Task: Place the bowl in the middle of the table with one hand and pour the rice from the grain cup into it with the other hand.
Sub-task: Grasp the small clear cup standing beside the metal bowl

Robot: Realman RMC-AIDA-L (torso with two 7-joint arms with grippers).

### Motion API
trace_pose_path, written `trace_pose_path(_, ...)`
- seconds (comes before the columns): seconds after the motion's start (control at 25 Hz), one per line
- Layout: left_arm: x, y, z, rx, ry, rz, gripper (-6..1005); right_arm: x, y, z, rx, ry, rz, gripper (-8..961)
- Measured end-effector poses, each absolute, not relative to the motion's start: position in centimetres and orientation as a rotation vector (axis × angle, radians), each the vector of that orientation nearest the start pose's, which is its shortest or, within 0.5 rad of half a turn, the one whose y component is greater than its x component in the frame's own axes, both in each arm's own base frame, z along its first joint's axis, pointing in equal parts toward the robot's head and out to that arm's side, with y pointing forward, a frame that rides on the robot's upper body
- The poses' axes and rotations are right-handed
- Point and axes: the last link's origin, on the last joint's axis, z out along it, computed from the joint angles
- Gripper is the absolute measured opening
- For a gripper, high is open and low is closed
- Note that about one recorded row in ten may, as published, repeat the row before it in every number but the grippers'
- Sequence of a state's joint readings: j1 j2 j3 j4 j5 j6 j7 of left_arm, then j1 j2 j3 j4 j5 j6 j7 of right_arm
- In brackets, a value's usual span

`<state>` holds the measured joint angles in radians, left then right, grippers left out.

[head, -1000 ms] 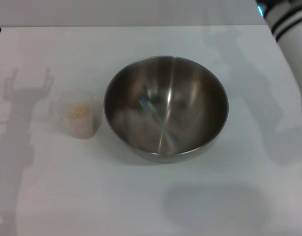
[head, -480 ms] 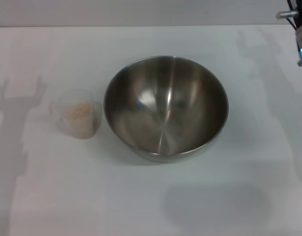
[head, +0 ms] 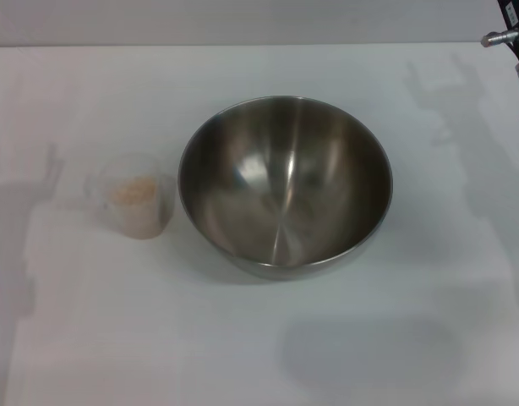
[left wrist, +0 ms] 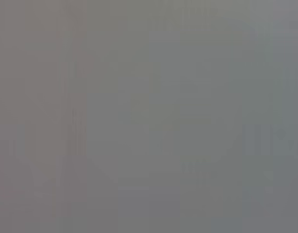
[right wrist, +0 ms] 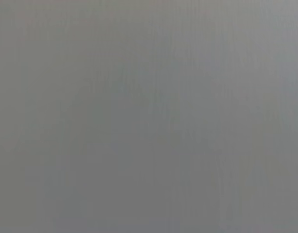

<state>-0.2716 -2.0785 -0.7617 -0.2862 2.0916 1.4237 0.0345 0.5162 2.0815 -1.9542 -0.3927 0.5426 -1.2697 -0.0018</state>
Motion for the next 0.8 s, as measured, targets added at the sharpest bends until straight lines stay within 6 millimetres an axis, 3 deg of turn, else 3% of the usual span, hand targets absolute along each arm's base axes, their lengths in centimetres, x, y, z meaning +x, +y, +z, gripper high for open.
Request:
trace_pose_path(0.52,-32.5,23.3,-2.8,-1.403,-0.424,-0.559,716,23.4,37.7,1.4,-1.499,0.118,0.875,750)
trace_pose_path(0.8,-32.4,20.9,-5.2,-1.437,-0.546,-0.535,712,23.8,38.6,2.0,-1.483,0.121,0.839,750)
